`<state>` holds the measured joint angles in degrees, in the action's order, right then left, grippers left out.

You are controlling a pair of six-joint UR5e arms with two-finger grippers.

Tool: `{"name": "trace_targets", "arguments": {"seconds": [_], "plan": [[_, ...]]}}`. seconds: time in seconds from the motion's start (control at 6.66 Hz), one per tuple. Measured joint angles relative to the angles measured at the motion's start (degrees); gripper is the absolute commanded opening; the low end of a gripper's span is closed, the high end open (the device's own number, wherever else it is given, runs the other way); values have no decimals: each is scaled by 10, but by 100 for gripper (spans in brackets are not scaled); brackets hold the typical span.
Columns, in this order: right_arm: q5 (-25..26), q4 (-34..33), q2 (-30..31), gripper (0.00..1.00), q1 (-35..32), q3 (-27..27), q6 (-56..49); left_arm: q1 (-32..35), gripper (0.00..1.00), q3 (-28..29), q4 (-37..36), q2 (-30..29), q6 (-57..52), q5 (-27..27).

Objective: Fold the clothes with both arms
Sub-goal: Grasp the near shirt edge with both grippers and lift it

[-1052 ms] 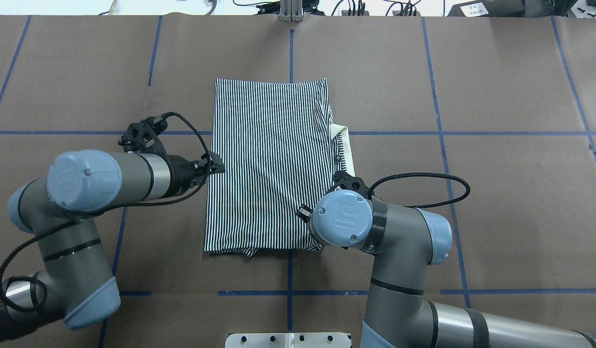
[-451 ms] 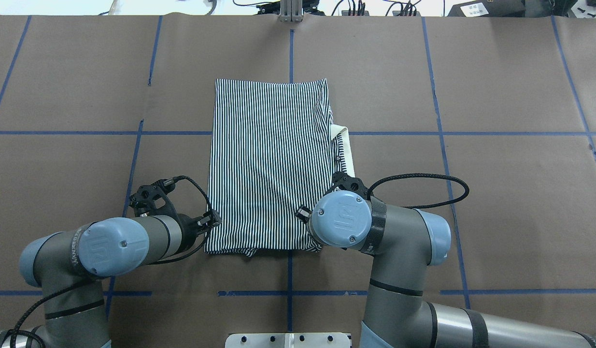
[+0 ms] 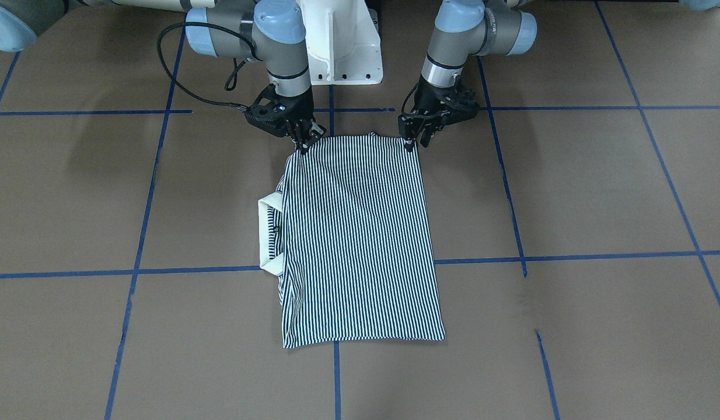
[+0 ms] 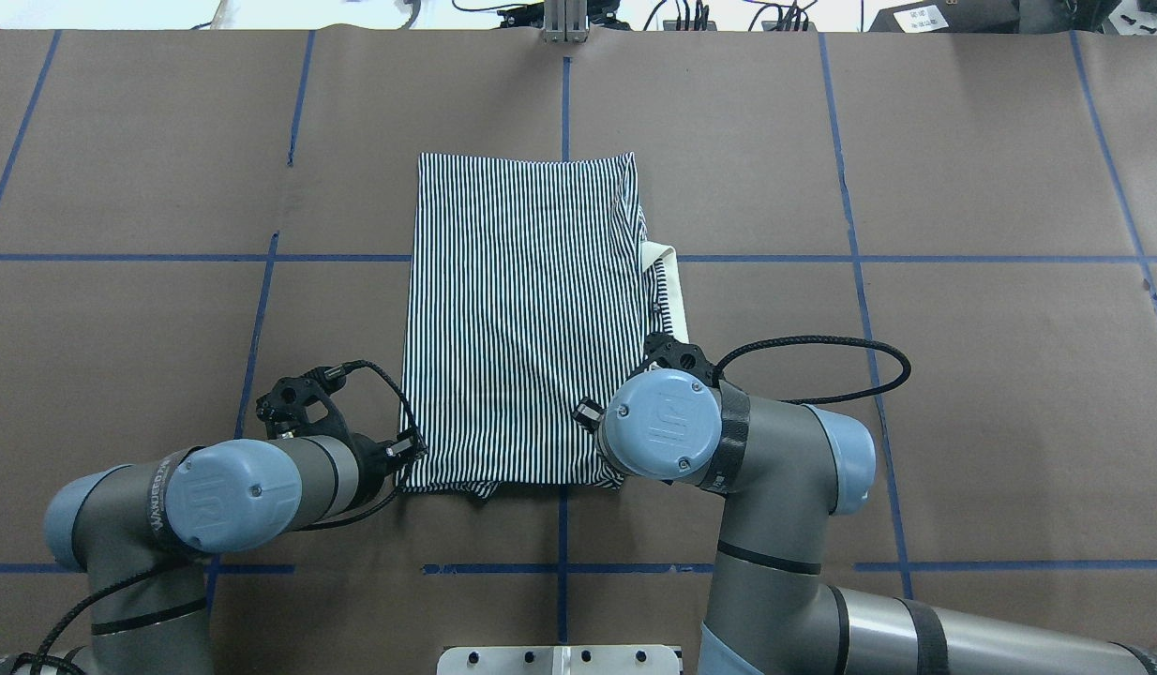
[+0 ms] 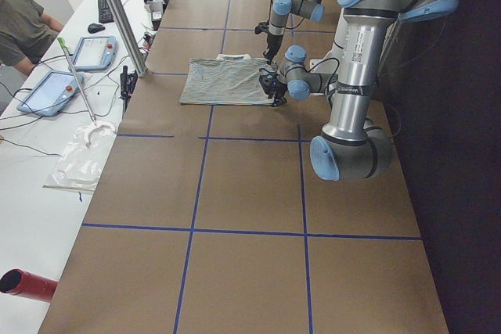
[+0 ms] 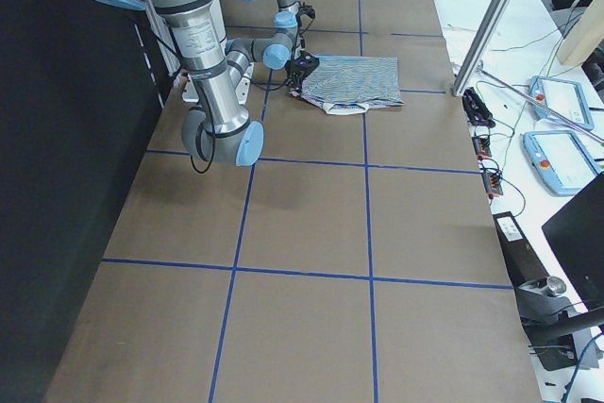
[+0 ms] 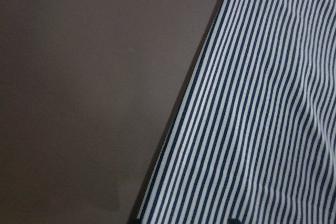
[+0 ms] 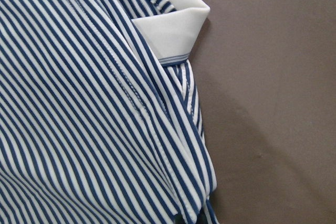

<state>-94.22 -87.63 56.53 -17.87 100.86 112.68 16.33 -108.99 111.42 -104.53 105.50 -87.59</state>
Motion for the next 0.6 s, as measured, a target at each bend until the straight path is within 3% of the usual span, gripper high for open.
{"name": "trace_targets", "arguments": {"seconds": [0.15,0.45,0.6], "plan": [[0,0,0,0,0,1,0,-2,22,0,0,-1,6,0],[0,-1,0,0,0,1,0,-7,44,0,-1,-1,11,0],[0,0,0,0,0,1,0,-10,45,0,-1,-1,11,0]]}}
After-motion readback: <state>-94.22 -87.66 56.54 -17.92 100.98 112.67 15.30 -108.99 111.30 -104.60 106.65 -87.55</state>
